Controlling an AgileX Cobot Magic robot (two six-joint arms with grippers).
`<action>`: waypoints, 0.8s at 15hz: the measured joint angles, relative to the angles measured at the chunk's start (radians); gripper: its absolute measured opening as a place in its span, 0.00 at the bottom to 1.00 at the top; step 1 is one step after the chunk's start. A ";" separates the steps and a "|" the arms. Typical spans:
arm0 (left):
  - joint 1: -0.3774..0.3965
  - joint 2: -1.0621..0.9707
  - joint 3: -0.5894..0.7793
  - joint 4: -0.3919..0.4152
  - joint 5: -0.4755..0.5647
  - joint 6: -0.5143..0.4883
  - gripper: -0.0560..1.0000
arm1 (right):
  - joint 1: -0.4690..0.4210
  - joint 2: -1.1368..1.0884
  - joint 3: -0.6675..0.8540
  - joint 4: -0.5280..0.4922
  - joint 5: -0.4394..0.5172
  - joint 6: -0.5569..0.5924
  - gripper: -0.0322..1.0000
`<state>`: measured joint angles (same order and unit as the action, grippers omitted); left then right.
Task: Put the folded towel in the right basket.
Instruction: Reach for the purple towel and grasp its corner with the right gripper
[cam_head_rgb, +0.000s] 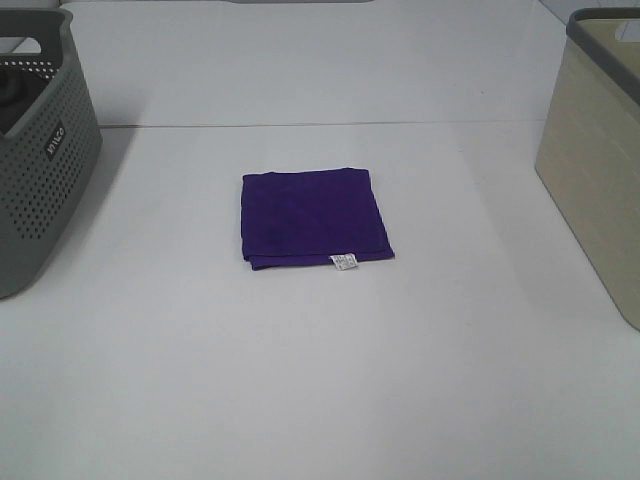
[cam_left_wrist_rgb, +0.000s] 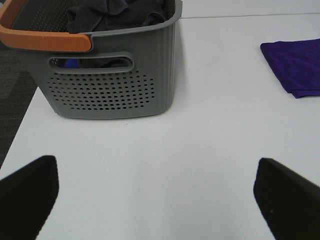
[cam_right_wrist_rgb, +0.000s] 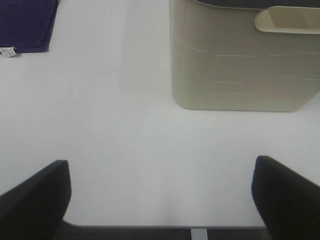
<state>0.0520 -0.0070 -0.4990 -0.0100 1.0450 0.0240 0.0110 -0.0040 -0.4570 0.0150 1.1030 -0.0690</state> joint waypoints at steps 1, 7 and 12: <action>0.000 0.000 0.000 0.000 0.000 0.000 0.99 | 0.000 0.000 0.000 0.000 0.000 0.000 0.95; 0.000 0.000 0.000 0.000 0.000 0.000 0.99 | 0.000 0.000 0.000 0.000 0.000 0.000 0.95; 0.000 0.000 0.000 0.000 0.000 0.000 0.99 | 0.000 0.000 0.000 -0.001 0.000 0.000 0.95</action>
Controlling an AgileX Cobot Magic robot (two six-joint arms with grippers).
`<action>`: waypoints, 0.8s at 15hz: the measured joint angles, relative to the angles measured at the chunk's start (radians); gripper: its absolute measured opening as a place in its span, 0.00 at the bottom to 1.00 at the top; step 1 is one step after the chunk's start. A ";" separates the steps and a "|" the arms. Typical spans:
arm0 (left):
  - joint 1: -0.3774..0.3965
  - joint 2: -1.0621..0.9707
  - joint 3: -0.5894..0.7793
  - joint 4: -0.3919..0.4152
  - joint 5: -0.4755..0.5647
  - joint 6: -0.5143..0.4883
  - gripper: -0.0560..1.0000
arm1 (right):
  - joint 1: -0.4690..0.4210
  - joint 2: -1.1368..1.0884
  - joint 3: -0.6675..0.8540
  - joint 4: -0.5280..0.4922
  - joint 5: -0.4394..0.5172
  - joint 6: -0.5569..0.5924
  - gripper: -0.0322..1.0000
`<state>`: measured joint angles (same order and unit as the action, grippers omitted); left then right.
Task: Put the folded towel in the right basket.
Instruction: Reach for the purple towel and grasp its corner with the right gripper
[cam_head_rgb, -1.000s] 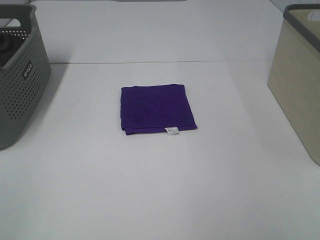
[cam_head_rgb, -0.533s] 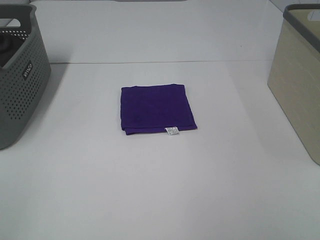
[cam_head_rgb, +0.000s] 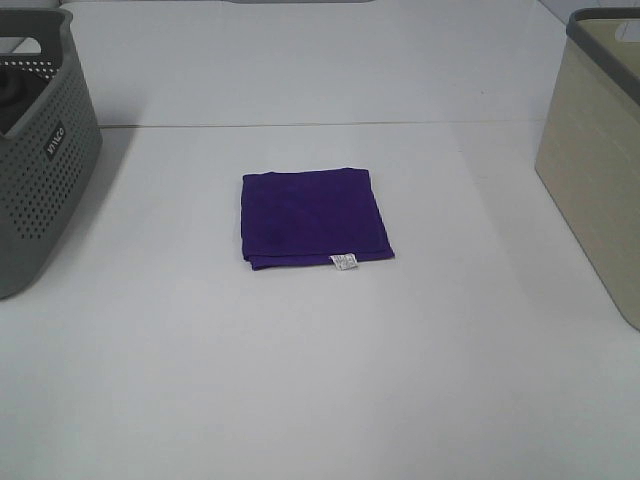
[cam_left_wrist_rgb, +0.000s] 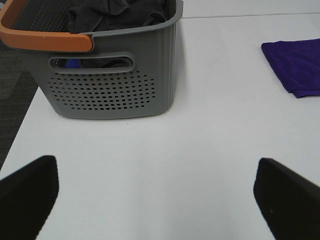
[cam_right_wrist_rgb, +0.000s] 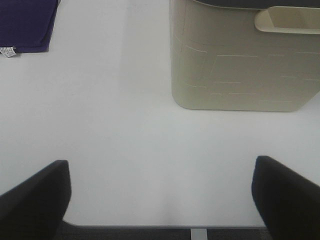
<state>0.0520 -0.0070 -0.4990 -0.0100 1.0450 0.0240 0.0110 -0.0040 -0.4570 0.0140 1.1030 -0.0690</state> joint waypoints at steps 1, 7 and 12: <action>0.000 0.000 0.000 0.000 0.000 0.000 0.99 | 0.000 0.000 0.000 -0.001 0.000 0.000 0.95; 0.000 0.000 0.000 0.000 0.000 0.000 0.99 | 0.000 0.713 -0.517 0.119 0.109 -0.001 0.93; 0.000 0.000 0.000 0.000 0.000 0.000 0.99 | 0.000 1.252 -1.017 0.307 0.108 -0.048 0.93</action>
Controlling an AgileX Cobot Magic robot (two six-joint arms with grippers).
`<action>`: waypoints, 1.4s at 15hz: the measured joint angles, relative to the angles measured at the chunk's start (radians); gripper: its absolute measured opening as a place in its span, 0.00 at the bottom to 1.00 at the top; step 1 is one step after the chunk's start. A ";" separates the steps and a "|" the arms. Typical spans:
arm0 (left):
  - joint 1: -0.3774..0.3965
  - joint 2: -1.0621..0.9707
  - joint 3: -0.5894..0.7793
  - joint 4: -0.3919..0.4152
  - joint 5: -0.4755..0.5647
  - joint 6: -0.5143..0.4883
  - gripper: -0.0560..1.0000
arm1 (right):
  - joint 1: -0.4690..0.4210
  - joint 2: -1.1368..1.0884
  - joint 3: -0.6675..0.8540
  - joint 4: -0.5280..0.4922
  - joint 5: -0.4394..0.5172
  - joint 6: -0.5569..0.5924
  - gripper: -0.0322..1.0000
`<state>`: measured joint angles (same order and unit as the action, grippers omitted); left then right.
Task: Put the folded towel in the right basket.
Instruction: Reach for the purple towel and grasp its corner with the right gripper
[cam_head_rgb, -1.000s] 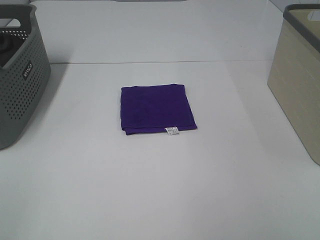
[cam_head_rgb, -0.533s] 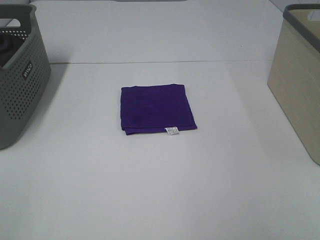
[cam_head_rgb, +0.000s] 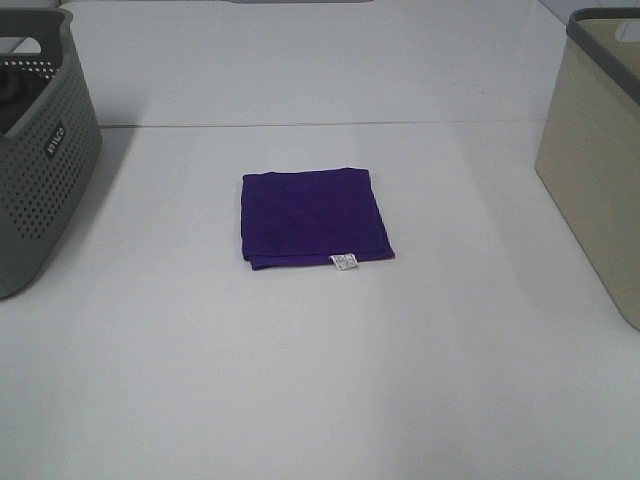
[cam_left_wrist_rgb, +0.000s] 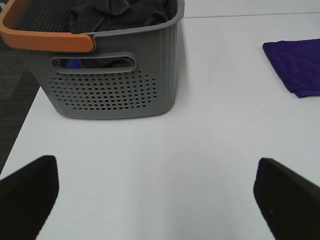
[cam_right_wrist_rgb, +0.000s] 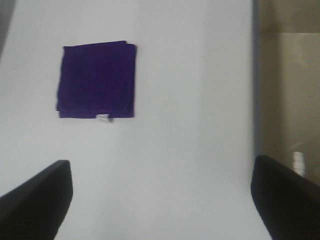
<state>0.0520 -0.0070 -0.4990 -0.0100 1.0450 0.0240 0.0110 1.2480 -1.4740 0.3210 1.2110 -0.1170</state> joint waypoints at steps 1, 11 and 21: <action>0.000 0.000 0.000 0.000 0.000 0.000 0.99 | 0.000 0.069 -0.037 0.076 0.000 -0.009 0.93; 0.000 0.000 0.000 0.000 0.000 0.000 0.99 | 0.284 0.849 -0.290 0.180 -0.247 -0.060 0.92; 0.000 0.000 0.000 0.000 0.000 0.000 0.99 | 0.249 1.241 -0.563 0.135 -0.147 -0.020 0.91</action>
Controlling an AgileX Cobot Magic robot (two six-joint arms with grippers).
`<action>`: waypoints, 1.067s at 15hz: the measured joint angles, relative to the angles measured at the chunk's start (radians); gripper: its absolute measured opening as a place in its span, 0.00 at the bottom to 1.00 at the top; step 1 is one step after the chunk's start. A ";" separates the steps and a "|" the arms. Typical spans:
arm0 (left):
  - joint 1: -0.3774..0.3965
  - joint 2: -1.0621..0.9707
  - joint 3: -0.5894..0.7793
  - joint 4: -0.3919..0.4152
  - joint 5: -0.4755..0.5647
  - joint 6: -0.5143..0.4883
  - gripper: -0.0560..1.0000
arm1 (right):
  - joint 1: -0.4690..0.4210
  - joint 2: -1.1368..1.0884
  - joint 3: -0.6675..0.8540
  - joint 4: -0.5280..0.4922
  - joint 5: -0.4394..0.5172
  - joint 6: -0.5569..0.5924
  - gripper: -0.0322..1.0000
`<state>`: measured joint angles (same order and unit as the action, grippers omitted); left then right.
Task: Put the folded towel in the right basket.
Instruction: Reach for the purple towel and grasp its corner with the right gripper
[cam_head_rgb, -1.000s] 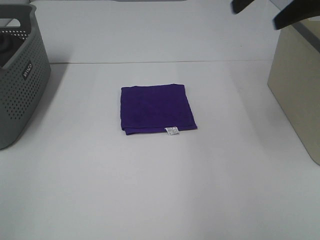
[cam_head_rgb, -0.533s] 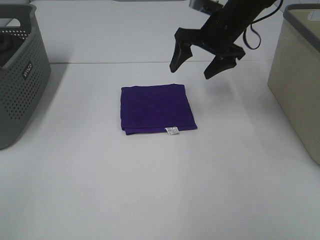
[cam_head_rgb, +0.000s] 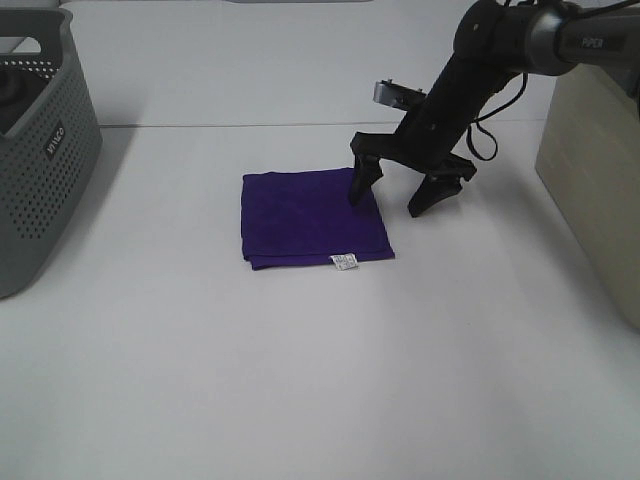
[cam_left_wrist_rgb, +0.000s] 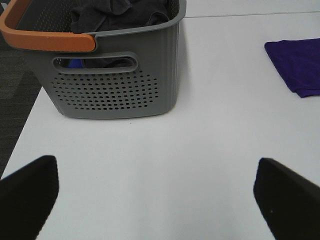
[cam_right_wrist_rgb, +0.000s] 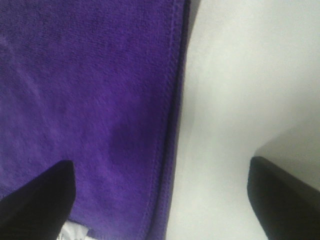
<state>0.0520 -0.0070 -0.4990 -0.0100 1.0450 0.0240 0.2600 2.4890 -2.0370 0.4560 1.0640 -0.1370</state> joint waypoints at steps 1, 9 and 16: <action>0.000 0.000 0.000 0.000 0.000 0.000 0.99 | 0.000 0.002 -0.001 -0.005 -0.013 0.000 0.91; 0.000 0.000 0.000 0.000 0.000 0.000 0.99 | 0.011 0.024 -0.014 0.025 -0.048 0.005 0.87; 0.000 0.000 0.000 0.000 0.000 0.000 0.99 | 0.251 0.107 -0.033 0.175 -0.276 0.022 0.28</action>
<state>0.0520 -0.0070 -0.4990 -0.0100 1.0450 0.0240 0.5110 2.5960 -2.0700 0.6310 0.7880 -0.1150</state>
